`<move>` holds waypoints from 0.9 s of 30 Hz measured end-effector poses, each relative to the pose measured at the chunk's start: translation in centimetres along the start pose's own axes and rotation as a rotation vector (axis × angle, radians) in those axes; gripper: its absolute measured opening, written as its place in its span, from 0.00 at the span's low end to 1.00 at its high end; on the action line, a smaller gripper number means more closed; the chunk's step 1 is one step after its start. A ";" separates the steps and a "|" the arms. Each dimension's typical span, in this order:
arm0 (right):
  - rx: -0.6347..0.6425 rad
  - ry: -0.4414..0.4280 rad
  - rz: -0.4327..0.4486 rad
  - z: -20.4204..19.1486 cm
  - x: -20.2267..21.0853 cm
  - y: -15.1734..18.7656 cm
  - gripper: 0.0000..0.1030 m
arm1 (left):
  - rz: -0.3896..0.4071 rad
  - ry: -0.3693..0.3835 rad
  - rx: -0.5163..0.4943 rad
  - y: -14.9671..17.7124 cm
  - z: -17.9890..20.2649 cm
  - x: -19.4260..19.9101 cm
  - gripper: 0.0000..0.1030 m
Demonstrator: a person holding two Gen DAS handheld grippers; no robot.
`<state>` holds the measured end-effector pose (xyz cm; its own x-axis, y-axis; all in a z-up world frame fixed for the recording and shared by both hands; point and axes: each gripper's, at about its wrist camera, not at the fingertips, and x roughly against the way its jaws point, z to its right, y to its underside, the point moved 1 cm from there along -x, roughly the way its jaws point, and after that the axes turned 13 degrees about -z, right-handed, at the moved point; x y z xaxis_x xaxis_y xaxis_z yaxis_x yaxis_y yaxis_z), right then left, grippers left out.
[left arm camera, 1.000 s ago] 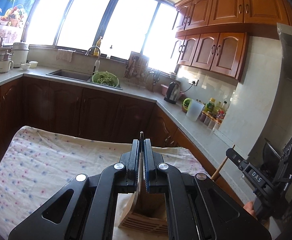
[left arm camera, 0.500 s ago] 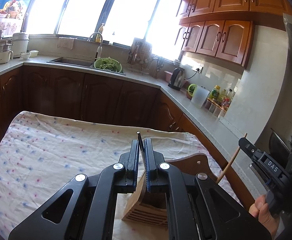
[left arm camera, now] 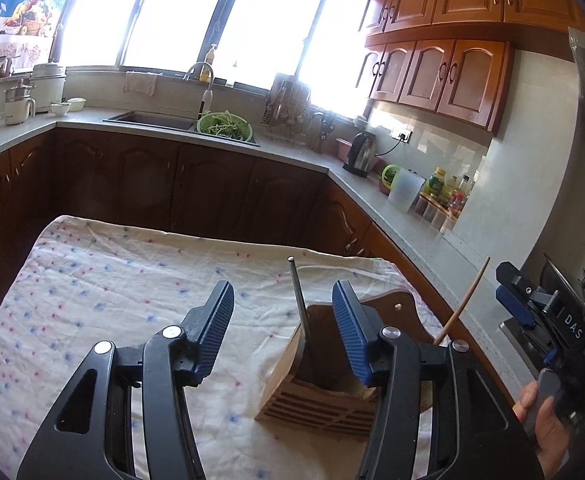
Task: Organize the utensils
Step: 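Lower both chopsticks into the holder and open both tools, then move both open tools back down to the chopsticks on the cloth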
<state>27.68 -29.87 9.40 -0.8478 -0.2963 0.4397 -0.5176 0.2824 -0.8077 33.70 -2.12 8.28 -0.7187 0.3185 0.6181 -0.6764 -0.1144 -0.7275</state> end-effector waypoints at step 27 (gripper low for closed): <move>0.010 -0.015 -0.295 -0.4 7.9 14.6 0.95 | -0.191 -0.043 0.045 14.7 -4.6 6.6 0.83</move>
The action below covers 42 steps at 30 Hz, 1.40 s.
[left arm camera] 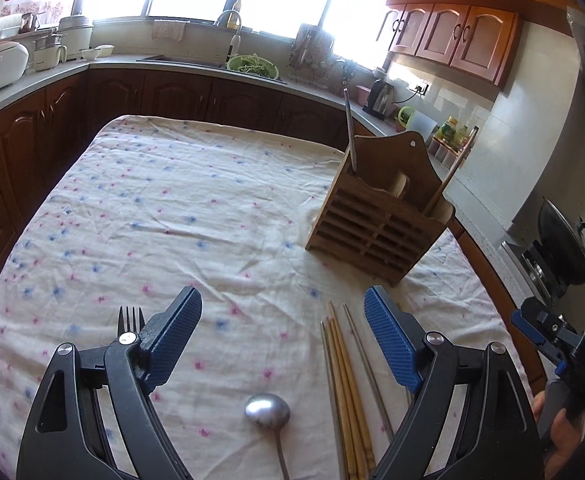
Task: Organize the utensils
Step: 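Move both open tools back down to the chopsticks on the cloth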
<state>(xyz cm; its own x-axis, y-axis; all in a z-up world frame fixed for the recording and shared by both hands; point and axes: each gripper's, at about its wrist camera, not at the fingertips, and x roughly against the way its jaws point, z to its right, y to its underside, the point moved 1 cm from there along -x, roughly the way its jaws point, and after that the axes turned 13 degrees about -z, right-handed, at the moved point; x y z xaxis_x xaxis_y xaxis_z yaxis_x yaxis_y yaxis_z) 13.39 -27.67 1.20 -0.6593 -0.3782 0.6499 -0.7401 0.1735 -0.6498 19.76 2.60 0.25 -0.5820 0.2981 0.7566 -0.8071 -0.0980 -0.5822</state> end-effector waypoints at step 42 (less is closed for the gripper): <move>0.030 0.142 -0.303 1.5 -10.3 0.9 0.17 | -0.334 -0.082 -0.186 1.6 4.6 -10.8 0.25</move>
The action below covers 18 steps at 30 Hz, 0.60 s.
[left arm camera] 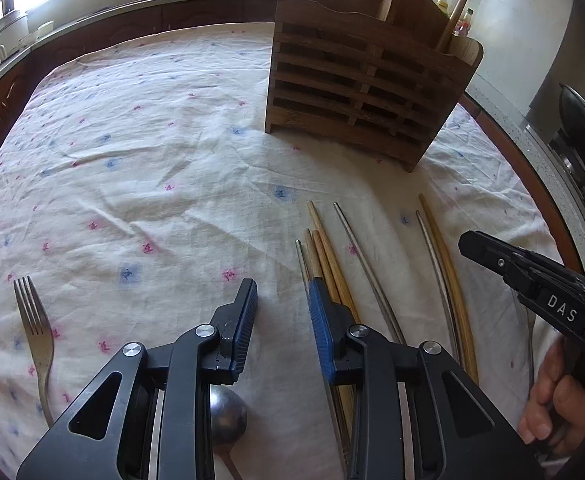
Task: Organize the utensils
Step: 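Move both open tools back down to the chopsticks on the cloth, then close the left tool on a chopstick while the right tool grasps another chopstick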
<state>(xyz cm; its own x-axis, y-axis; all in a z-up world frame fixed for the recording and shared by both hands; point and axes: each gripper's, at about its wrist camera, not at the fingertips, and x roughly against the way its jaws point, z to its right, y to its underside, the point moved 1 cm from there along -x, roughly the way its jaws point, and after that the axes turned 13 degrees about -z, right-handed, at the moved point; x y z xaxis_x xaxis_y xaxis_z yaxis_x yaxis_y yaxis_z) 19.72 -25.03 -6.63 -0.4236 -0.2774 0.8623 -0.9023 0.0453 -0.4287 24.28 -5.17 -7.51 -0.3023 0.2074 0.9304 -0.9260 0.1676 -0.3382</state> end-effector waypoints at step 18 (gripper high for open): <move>0.021 0.034 -0.036 -0.4 -2.4 -2.8 0.09 | -0.012 -0.069 -0.089 -1.5 1.3 -1.0 0.21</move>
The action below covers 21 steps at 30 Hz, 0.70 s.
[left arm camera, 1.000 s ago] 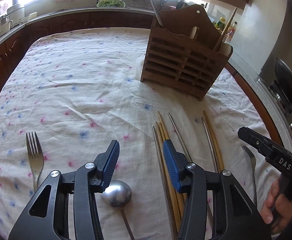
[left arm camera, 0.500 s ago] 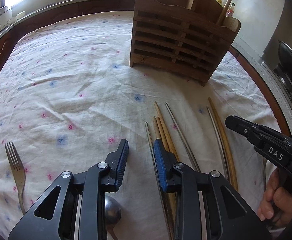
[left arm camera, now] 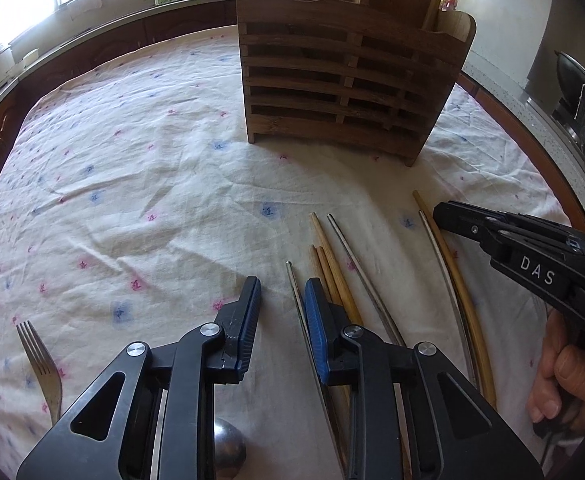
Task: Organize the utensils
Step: 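Close the left tool on a chopstick while the right tool grasps another chopstick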
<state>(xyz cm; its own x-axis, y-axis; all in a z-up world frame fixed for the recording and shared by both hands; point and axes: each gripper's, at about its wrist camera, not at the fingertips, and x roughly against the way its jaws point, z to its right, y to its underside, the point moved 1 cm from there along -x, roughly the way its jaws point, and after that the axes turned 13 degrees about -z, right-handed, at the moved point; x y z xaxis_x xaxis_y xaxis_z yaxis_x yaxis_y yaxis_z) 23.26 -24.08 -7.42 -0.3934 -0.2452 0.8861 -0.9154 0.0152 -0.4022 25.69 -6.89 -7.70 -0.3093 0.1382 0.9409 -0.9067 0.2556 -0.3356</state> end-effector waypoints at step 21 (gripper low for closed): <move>0.063 0.015 -0.024 -1.7 -0.3 -0.3 0.09 | -0.008 -0.022 -0.010 -0.4 0.5 -0.2 0.20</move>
<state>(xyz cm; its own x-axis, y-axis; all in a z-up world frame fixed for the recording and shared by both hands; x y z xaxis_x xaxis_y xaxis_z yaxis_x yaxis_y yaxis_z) 23.49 -22.33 -7.15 -0.3733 -0.2300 0.8988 -0.9176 -0.0516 -0.3943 25.94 -7.44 -7.74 -0.3089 0.1147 0.9441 -0.9062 0.2658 -0.3288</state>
